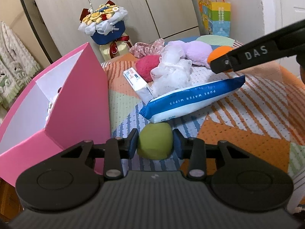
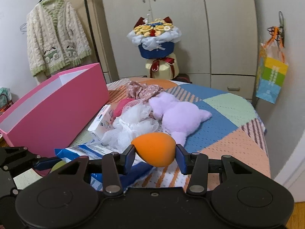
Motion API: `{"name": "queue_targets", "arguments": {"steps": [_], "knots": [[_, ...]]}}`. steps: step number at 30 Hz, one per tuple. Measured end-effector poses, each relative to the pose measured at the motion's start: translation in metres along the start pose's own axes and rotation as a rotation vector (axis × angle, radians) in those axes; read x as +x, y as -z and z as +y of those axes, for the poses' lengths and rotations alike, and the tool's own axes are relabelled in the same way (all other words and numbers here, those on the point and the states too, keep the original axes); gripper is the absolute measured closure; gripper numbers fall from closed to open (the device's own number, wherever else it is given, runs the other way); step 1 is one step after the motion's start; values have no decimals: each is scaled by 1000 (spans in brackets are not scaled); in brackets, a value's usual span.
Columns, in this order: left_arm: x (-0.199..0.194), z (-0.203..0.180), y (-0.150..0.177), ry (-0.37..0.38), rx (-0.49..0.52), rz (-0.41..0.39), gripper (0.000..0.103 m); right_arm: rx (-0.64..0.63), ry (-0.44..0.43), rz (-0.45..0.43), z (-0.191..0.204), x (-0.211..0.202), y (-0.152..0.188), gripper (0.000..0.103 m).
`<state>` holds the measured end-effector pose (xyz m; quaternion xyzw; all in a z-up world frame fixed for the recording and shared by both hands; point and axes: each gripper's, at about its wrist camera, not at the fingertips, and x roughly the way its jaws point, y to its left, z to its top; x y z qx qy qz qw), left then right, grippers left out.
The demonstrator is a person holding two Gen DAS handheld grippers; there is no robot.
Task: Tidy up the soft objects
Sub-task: 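Carry the green ball and orange sponge over the pink box with both grippers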
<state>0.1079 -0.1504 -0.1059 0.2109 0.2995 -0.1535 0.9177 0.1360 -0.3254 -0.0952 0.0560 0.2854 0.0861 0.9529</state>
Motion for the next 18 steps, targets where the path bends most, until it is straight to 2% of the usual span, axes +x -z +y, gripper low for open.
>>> {"name": "queue_targets", "arguments": {"steps": [6,10,18], "knots": [[-11,7,4,72,-32,22,66,4,24,-17,6,-20,6,52],[-12,17,3,156,-51,62,66,-12,28,-8,15,-30,11,52],[-11,44,-4,370,-87,177,66,-2,8,4,32,-52,18,52]]}}
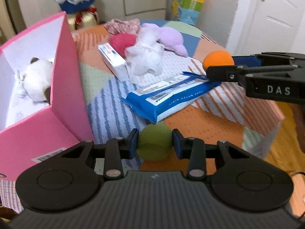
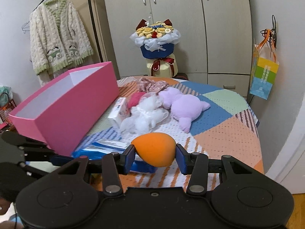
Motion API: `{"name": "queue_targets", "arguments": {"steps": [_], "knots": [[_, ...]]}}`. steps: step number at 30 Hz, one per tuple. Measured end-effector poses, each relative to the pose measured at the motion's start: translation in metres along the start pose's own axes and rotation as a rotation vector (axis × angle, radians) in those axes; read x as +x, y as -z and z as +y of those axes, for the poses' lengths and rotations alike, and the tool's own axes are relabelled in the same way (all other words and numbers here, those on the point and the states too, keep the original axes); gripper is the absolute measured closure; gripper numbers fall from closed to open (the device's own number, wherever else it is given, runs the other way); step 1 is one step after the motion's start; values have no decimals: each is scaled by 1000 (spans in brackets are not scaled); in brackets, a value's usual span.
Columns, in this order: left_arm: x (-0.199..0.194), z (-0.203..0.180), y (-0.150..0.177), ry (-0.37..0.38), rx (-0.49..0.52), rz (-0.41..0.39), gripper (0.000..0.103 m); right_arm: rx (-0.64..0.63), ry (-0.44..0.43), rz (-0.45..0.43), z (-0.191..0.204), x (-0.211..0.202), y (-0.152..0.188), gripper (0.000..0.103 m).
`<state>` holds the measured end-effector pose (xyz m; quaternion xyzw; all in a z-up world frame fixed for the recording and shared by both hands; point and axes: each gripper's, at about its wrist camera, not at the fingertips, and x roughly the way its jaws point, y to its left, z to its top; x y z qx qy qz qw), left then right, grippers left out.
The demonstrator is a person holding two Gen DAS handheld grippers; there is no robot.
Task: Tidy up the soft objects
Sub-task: 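Carry the green ball and orange sponge over the pink box with both grippers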
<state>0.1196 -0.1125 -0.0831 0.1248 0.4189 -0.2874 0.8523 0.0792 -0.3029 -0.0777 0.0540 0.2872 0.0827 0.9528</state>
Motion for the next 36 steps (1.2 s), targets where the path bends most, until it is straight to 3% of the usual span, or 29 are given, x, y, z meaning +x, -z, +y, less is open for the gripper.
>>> {"name": "queue_targets", "arguments": {"steps": [6,14,28,36], "knots": [[-12,5,5,94,10,52,66,10,-24,30,9,-13,5,52],[-40,16,17,152,4,65,66,36,-65,123,25,-23,21,52],[-89,48,35,181,-36,87,66,-58,-199,251,92,-47,19,52],[-129,84,31,174,-45,42,66,-197,-189,203,133,-61,-7,52]]}}
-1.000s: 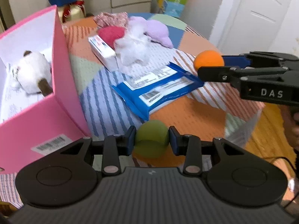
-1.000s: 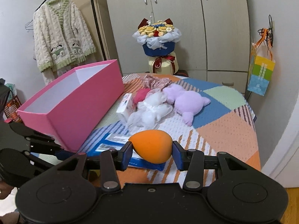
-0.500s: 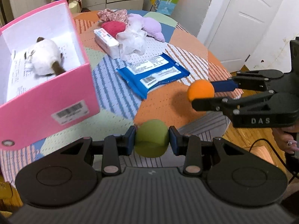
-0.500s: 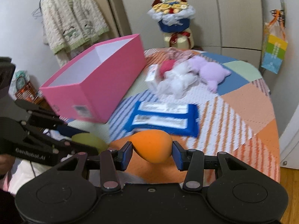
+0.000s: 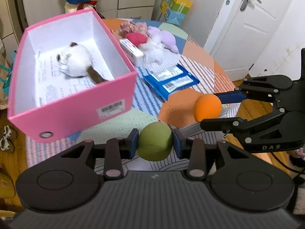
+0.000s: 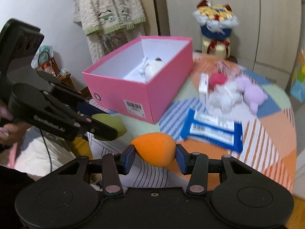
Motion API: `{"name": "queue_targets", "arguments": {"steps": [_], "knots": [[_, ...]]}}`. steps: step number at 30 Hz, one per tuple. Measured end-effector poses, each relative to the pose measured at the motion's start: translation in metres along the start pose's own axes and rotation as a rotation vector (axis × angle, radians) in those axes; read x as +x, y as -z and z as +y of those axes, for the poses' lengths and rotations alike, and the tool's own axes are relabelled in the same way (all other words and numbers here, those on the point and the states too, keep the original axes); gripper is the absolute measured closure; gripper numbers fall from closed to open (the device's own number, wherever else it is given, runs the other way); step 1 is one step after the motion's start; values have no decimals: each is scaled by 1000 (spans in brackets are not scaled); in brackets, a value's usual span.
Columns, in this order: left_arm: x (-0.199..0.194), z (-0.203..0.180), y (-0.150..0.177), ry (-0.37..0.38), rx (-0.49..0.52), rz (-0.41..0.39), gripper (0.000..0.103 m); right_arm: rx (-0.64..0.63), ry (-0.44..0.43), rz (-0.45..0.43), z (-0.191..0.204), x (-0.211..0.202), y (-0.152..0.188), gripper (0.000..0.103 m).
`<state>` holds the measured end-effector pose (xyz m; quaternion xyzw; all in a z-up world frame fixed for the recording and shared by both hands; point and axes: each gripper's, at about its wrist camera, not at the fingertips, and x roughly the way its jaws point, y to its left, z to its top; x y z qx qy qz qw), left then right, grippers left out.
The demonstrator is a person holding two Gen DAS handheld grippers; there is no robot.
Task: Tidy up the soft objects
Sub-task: 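Carry the green ball and orange sponge over the pink box with both grippers, then open the left gripper over the box while the right releases the orange sponge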
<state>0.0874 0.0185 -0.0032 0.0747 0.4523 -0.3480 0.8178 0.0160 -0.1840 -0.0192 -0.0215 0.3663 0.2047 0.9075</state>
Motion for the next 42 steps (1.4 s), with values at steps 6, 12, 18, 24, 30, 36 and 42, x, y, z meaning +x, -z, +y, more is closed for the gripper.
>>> {"name": "queue_targets", "arguments": {"steps": [6,12,18,24,30,36,42], "knots": [[-38,22,-17,-50,7,-94,66,-88,13,-81,20,-7,-29,52],[-50,57,-39,-68,-42,-171,66,-171,18,-161,35,2,-65,52],[-36,104,-73,-126,-120,-208,66,-177,-28,-206,26,28,-110,52],[-7,134,-109,-162,-147,-244,66,-211,-37,-207,7,79,-149,52],[38,159,-145,-185,-188,-206,66,-205,-26,-162,-24,139,-183,52],[82,185,-170,-247,-278,-149,66,-253,-26,-65,-40,188,-207,52],[113,204,-181,-232,-345,-102,66,-324,9,4,-40,217,-216,52]]}}
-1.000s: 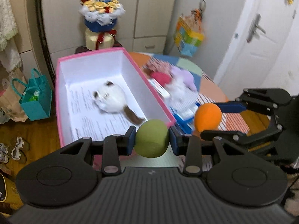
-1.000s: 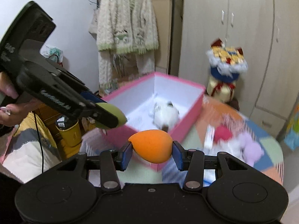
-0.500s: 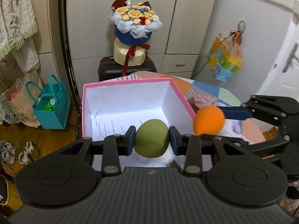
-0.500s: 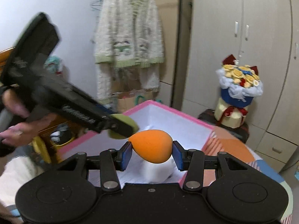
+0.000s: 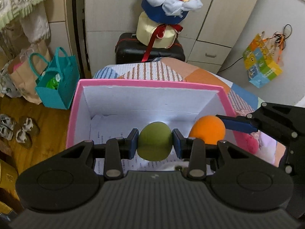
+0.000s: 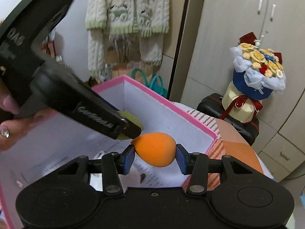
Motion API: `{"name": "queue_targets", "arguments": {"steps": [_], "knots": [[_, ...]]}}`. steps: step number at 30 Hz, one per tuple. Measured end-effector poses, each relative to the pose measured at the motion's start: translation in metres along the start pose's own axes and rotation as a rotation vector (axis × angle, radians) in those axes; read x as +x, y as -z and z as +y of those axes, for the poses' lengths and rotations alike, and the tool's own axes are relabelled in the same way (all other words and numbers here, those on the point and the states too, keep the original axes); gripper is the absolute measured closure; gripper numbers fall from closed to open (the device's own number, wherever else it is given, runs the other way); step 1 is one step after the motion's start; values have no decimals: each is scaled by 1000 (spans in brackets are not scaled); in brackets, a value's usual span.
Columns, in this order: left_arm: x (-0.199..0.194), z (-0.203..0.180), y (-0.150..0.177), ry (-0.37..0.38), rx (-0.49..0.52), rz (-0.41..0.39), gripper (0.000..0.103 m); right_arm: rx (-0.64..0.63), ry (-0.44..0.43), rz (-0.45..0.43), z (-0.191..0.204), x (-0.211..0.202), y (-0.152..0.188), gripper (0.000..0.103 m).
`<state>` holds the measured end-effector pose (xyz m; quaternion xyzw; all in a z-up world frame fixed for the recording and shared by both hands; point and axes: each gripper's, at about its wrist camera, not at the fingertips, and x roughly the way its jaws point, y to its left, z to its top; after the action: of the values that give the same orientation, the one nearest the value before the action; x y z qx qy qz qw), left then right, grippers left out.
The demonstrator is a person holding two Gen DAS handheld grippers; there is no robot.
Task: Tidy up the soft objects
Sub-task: 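Open the left gripper over the box while the right releases the orange sponge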
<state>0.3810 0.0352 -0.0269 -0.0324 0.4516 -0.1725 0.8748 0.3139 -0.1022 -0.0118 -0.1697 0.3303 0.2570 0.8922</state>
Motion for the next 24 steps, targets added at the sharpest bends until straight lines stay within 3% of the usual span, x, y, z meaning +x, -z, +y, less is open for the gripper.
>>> {"name": "queue_targets", "arguments": {"steps": [12,16,19,24], "knots": [[30,10,1,-35,-78,78,63,-77,2,68,3,34,-7,50],[28,14,1,-57,-93,56,46,-69,11,71,2,40,-5,46],[15,9,2,-38,-63,20,40,-31,2,19,-5,32,-3,39],[-22,-1,8,-14,21,-66,33,112,-83,-51,-19,3,2,38]]}}
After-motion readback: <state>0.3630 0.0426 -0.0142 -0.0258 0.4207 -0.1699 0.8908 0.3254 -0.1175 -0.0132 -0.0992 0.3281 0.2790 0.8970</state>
